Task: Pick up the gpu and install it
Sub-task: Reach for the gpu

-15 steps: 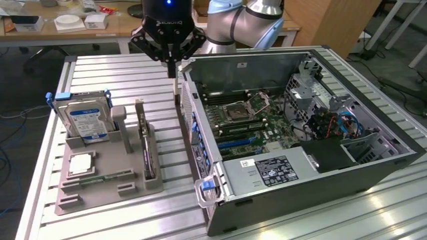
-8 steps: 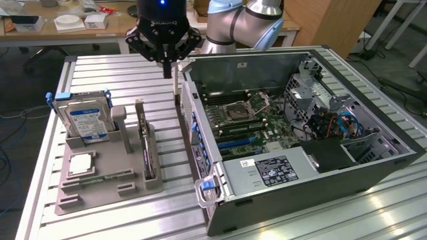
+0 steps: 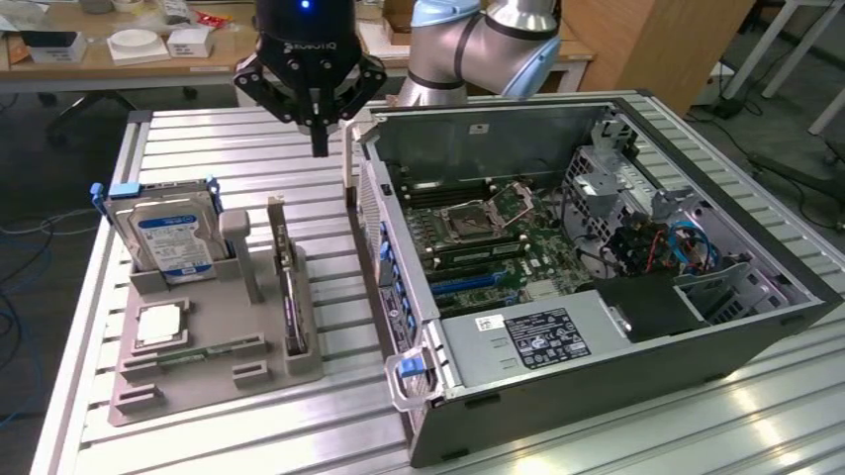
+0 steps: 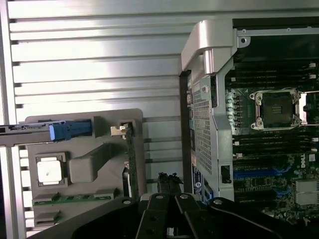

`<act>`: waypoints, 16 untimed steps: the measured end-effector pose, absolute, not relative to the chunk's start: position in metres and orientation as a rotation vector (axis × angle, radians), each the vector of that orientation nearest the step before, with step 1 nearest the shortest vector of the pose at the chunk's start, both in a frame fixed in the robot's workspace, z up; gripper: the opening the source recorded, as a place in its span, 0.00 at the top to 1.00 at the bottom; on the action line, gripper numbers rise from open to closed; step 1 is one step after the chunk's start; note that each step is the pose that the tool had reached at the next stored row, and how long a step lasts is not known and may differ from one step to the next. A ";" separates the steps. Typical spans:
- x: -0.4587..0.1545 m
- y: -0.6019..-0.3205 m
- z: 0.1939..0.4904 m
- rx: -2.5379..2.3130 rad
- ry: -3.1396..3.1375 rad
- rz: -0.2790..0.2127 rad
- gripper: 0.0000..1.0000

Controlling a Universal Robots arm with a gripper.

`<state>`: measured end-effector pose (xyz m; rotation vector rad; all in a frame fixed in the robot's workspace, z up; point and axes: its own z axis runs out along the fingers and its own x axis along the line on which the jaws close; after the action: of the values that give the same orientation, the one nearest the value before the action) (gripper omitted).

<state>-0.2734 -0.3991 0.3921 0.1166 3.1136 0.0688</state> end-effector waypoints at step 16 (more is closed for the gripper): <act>-0.294 -0.399 0.391 0.117 3.114 0.069 0.90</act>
<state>-0.2939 -0.3991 0.3910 0.1165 3.1137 0.0689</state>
